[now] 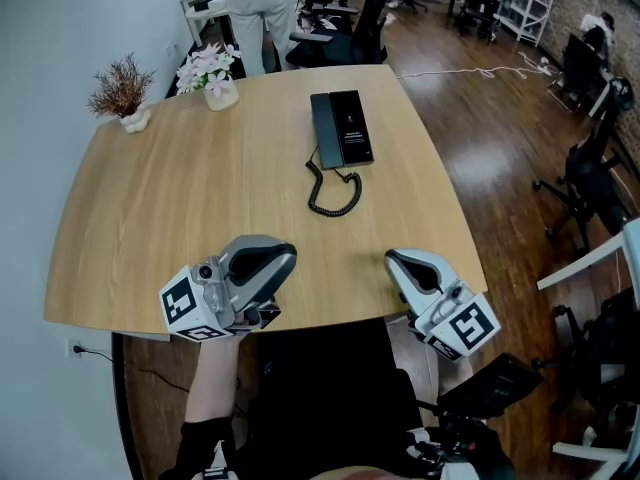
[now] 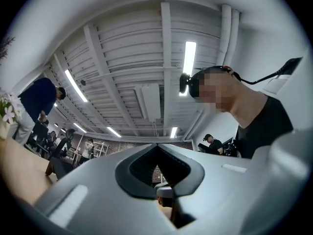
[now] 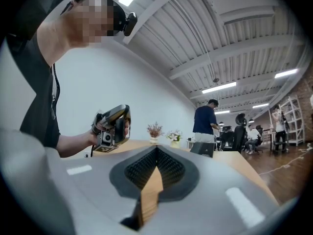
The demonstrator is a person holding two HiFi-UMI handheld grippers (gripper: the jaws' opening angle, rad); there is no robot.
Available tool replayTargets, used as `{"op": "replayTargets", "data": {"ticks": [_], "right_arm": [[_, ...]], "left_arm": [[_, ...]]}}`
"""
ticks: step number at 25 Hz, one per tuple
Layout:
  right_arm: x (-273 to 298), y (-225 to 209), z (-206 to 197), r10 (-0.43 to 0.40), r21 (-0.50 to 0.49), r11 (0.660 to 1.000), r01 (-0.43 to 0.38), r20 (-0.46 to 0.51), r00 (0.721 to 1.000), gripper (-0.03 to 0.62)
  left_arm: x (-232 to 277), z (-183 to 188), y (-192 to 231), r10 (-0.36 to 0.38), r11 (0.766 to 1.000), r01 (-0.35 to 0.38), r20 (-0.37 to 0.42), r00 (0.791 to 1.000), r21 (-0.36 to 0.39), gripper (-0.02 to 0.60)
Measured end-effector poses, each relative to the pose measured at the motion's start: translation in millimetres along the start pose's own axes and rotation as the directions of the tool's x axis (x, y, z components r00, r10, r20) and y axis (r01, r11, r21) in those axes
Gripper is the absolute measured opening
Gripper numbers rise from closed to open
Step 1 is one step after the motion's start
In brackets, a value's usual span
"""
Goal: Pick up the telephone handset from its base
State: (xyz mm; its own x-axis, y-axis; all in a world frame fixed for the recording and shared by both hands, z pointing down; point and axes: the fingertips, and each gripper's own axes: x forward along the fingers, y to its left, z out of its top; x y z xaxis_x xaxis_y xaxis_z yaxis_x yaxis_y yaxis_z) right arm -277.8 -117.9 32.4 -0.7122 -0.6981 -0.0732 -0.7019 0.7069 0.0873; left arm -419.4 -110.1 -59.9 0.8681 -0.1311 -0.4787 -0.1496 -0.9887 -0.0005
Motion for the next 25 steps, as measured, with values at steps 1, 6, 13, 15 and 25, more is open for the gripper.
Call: {"op": "replayTargets", "data": {"ticks": [1, 6, 13, 15, 25], "right_arm": [[2, -4, -1, -0.004, 0.0, 1.0, 0.004, 0.0, 1.0, 0.003], [12, -28, -2, -0.033, 0.002, 0.999, 0.033, 0.009, 0.999, 0.003], [26, -64, -6, -0.046, -0.001, 0.999, 0.046, -0.008, 0.999, 0.003], [35, -73, -7, -0.038, -0.012, 0.999, 0.038, -0.02, 0.999, 0.003], [89, -112, -26, 0.042, 0.044, 0.998, -0.041, -0.021, 0.999, 0.003]], "left_arm": [[2, -2, 11, 0.013, 1.0, -0.013, -0.014, 1.0, -0.011, 0.003], [13, -14, 72, 0.107, 0.993, -0.112, -0.106, 0.989, -0.046, 0.003], [28, 8, 157, 0.2, 0.98, -0.197, -0.222, 0.954, 0.037, 0.003], [33, 11, 187, 0.225, 0.974, -0.224, -0.257, 0.94, 0.033, 0.003], [7, -137, 324, 0.396, 0.739, -0.573, -0.46, 0.795, -0.355, 0.218]]}}
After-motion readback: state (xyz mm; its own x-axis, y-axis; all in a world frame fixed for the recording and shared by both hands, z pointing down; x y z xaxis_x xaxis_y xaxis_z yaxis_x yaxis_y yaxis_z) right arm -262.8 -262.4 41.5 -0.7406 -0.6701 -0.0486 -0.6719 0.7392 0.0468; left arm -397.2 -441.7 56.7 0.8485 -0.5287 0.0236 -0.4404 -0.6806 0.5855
